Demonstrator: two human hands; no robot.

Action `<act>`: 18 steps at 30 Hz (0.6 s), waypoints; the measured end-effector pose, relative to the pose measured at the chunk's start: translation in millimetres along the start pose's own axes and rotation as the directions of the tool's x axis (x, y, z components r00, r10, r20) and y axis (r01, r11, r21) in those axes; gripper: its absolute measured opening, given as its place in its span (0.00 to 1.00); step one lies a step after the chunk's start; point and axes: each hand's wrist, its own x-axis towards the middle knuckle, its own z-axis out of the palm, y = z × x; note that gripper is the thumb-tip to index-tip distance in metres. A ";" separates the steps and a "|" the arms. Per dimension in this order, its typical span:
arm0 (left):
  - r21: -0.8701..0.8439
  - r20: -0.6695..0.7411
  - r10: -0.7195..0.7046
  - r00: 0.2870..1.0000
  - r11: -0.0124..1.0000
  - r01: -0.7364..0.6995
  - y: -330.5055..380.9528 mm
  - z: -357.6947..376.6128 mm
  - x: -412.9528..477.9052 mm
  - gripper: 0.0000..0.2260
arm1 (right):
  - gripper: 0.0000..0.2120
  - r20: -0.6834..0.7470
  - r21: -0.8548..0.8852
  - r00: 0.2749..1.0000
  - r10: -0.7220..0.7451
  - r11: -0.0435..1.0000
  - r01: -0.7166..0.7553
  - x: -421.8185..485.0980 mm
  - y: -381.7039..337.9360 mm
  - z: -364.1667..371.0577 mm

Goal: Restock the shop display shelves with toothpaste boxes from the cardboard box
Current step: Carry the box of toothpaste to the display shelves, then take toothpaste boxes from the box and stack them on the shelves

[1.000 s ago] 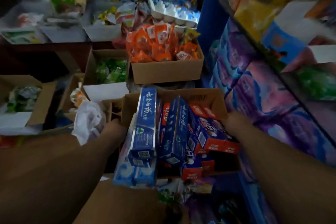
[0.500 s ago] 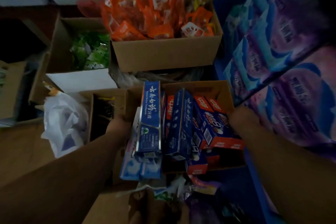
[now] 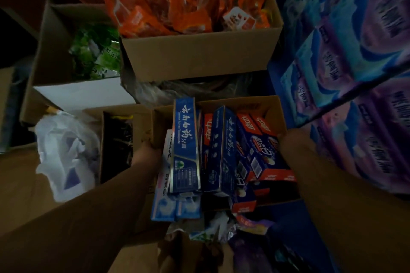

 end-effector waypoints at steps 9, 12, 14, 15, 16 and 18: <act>-0.127 0.085 -0.066 0.994 0.989 0.077 6.2 -10.6 -13.5 0.16 | 0.15 0.078 0.137 0.995 0.063 0.988 -0.073 -12.6 -10.8 -12.5; -0.228 0.035 -0.001 0.999 0.974 0.009 18.8 -24.9 -39.7 0.15 | 0.14 -0.098 0.320 0.995 -0.020 0.946 0.051 -42.5 -28.6 -23.2; -0.257 0.017 0.058 0.998 0.965 -0.052 30.9 -34.3 -62.3 0.16 | 0.14 -0.223 0.530 0.970 -0.098 0.823 0.205 -66.1 -49.3 -29.3; -0.276 0.006 0.091 0.996 0.957 -0.086 36.9 -38.6 -73.9 0.17 | 0.16 -0.235 0.589 0.960 -0.151 0.764 0.264 -83.3 -60.6 -36.1; -0.325 0.005 0.122 0.992 0.939 -0.114 42.3 -41.5 -85.6 0.18 | 0.17 -0.187 0.633 0.960 -0.210 0.721 0.281 -102.2 -72.6 -44.3; -0.467 0.054 0.152 0.987 0.877 -0.109 50.4 -44.4 -104.9 0.19 | 0.20 -0.029 0.724 0.946 -0.324 0.645 0.243 -137.3 -94.6 -53.9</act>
